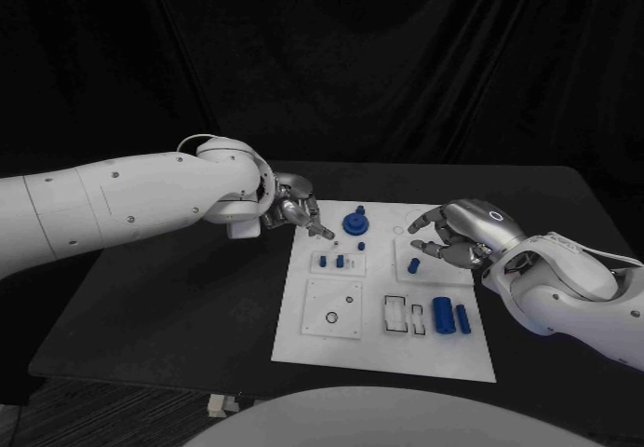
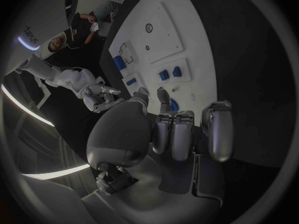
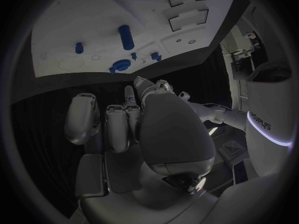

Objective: Assemble the parts on the task board

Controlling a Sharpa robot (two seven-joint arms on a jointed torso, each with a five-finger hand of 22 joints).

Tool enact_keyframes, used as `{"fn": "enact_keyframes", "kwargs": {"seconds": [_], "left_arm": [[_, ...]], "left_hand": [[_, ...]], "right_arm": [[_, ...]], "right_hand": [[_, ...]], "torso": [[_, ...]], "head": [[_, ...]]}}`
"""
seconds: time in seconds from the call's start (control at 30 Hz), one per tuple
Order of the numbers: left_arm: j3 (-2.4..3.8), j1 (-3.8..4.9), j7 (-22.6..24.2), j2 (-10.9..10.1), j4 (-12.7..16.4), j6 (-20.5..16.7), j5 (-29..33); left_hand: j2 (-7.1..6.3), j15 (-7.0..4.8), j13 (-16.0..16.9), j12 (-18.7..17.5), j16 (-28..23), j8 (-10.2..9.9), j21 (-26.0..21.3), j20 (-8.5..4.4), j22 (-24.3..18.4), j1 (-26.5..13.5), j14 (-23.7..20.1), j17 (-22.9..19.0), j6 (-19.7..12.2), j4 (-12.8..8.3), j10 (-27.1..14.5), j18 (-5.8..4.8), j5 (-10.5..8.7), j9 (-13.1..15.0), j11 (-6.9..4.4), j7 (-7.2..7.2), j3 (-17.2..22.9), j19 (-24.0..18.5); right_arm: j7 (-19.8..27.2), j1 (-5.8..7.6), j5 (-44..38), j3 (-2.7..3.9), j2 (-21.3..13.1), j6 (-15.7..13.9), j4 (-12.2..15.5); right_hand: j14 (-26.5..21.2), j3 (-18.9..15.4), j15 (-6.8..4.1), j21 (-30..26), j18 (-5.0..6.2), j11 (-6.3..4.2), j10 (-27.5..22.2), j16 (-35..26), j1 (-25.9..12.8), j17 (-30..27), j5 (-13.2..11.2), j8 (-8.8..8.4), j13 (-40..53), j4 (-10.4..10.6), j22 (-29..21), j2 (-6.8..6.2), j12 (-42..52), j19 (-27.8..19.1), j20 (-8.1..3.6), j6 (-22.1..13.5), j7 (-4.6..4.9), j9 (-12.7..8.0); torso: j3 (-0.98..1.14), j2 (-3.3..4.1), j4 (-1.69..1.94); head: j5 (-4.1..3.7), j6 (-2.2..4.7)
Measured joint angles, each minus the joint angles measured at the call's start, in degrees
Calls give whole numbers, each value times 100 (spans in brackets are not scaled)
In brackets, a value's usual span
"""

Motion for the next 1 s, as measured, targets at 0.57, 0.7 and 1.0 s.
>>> {"fn": "enact_keyframes", "kwargs": {"seconds": [0.57, 0.7, 1.0], "left_arm": [[-6, -14, 1918, 35, -321, -882, -16], [-10, -117, 2274, 44, -324, -1152, -557], [-13, -311, 2827, 62, -306, -1954, -2108]], "left_hand": [[9, 743, -2578, -5935, -2356, -2037, -1640, 515, 5, 2457, -993, -196, -497, 9, -3748, 180, 815, -2798, 802, 752, 864, -1092], [-327, 664, -3867, -7028, -2366, -2322, -1370, 559, 4, 2552, -870, -376, -273, 135, -4150, 180, 700, -3527, 867, 735, 1233, -948], [-470, 427, -5388, -7594, -1319, -2475, -849, 414, 4, 2349, -63, 4, 13, 47, -4313, 179, 510, -4494, 678, 509, 1289, -489]], "right_arm": [[0, 0, 16, 0, 10, 5, -17], [0, 0, 20, 0, 7, 5, -11], [0, -1, 26, 0, -7, 1, 4]], "right_hand": [[0, 0, 0, 0, 0, 0, 0, 0, 0, 0, 0, 0, 1, 0, 0, 0, -22, 0, 0, 0, 0, 1], [0, 0, 0, 0, 0, 0, 0, 0, 0, 0, 0, 0, 2, 0, -1, 0, -34, 0, 0, 0, 0, 1], [0, 0, 0, 0, 0, 0, 0, 0, 0, 0, 0, 0, 3, 0, -1, 0, -51, 0, 0, 0, 0, 1]], "torso": [[2, -9, -3], [1, 4, -2], [1, 19, 3]], "head": [[-25, 0], [-37, 0], [-60, 0]]}}
